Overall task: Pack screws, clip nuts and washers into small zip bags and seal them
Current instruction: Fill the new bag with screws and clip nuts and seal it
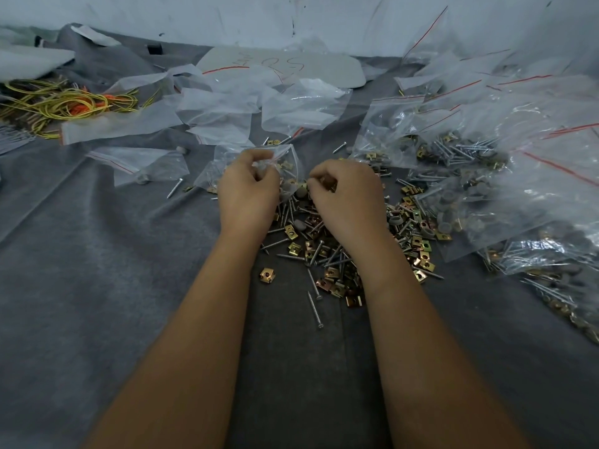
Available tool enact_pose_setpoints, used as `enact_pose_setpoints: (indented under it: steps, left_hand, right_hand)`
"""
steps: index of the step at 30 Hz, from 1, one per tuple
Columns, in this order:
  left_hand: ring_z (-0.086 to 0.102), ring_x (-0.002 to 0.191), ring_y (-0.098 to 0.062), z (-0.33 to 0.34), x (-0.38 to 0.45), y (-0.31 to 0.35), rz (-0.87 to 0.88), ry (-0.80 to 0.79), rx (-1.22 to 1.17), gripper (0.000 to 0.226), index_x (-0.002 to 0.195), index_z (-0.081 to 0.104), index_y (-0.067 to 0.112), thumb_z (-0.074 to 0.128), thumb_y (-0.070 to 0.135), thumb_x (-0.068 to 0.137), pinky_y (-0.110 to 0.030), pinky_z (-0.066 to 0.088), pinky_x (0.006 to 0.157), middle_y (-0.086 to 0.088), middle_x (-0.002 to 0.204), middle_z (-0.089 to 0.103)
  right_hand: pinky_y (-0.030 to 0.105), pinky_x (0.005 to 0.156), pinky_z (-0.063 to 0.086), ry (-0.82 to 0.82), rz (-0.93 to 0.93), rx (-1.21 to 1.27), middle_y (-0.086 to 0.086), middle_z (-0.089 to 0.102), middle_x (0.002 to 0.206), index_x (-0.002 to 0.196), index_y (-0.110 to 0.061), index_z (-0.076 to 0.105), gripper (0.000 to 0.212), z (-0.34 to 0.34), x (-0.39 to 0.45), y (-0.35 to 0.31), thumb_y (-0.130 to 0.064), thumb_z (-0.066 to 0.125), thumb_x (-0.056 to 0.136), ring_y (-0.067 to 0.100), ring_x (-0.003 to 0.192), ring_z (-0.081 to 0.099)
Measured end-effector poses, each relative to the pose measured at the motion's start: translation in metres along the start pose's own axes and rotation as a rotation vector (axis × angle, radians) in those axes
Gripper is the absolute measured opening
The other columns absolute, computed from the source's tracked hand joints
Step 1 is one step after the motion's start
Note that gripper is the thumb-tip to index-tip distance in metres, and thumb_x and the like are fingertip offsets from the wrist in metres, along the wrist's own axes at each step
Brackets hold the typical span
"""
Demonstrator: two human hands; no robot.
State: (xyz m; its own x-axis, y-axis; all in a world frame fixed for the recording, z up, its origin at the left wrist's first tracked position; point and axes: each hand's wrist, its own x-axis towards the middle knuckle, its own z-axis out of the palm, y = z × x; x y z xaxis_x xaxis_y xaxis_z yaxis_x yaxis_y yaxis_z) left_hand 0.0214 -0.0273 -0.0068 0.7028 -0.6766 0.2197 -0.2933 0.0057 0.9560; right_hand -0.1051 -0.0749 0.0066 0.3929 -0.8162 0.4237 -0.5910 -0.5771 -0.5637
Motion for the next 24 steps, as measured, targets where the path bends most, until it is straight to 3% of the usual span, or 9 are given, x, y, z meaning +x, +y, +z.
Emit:
enact_pose_setpoints:
  steps: [5,8,12,15,17,19,21,24]
  left_hand:
    - [0.042,0.039,0.001,0.0,-0.004,0.003,0.023,-0.013,-0.029,0.022,0.103,0.065,0.026,0.057,0.01,0.09,-0.014,0.034,0.039,0.009,0.05,0.05]
    - [0.045,0.042,0.0,-0.001,-0.006,0.006,0.028,-0.05,-0.044,0.021,0.099,0.065,0.029,0.058,0.012,0.091,-0.014,0.037,0.042,0.005,0.055,0.054]
    - [0.051,0.048,-0.003,-0.001,-0.006,0.009,0.006,-0.078,-0.072,0.019,0.102,0.067,0.022,0.057,0.011,0.092,-0.016,0.044,0.047,-0.003,0.063,0.061]
    - [0.055,0.057,-0.013,-0.001,-0.007,0.009,-0.008,-0.062,-0.088,0.02,0.104,0.069,0.019,0.056,0.01,0.091,-0.027,0.048,0.054,-0.014,0.068,0.063]
    - [0.055,0.059,-0.017,-0.001,-0.007,0.008,-0.011,-0.042,-0.11,0.019,0.103,0.069,0.02,0.056,0.011,0.092,-0.031,0.048,0.055,-0.018,0.071,0.062]
    - [0.053,0.054,-0.013,-0.001,-0.006,0.008,0.004,0.015,-0.121,0.018,0.102,0.069,0.02,0.057,0.011,0.092,-0.025,0.045,0.05,-0.016,0.067,0.06]
    - [0.044,0.047,-0.005,-0.001,-0.005,0.008,0.038,0.101,-0.148,0.019,0.097,0.07,0.021,0.056,0.009,0.091,-0.018,0.038,0.044,-0.006,0.06,0.053]
    - [0.039,0.048,-0.001,-0.004,-0.004,0.008,0.115,0.221,-0.134,0.025,0.09,0.07,0.027,0.055,0.007,0.087,-0.017,0.037,0.05,0.01,0.055,0.045]
  right_hand:
    - [0.02,0.067,0.048,0.138,0.036,0.239,-0.007,0.067,0.08,0.089,-0.018,0.073,0.008,-0.002,-0.002,-0.007,-0.019,0.065,0.088,0.005,0.074,0.06]
    - [0.023,0.066,0.052,0.138,0.028,0.292,-0.006,0.067,0.08,0.091,-0.019,0.073,0.007,0.001,-0.003,-0.01,-0.019,0.068,0.087,0.005,0.074,0.061]
    - [0.028,0.077,0.05,0.077,0.029,0.326,-0.007,0.068,0.088,0.111,-0.02,0.067,0.024,0.005,-0.005,-0.013,-0.018,0.069,0.087,0.01,0.087,0.063]
    - [0.028,0.077,0.047,0.103,0.046,0.332,-0.004,0.067,0.093,0.111,-0.02,0.061,0.021,0.005,-0.004,-0.01,-0.016,0.063,0.091,0.014,0.093,0.06]
    - [0.028,0.077,0.047,0.12,0.066,0.281,-0.003,0.064,0.097,0.11,-0.019,0.06,0.019,0.005,-0.003,-0.007,-0.012,0.058,0.092,0.014,0.094,0.058]
    - [0.032,0.083,0.05,0.096,0.068,0.175,-0.001,0.065,0.104,0.112,-0.018,0.062,0.022,0.005,-0.002,-0.005,-0.009,0.056,0.093,0.015,0.1,0.058]
    - [0.039,0.091,0.049,0.038,0.017,0.038,0.001,0.067,0.11,0.116,-0.017,0.065,0.026,0.006,-0.001,-0.002,-0.009,0.056,0.093,0.019,0.106,0.057]
    - [0.041,0.097,0.04,-0.12,-0.116,-0.164,-0.002,0.065,0.117,0.123,-0.026,0.064,0.033,0.009,-0.004,0.0,-0.015,0.053,0.094,0.022,0.113,0.051]
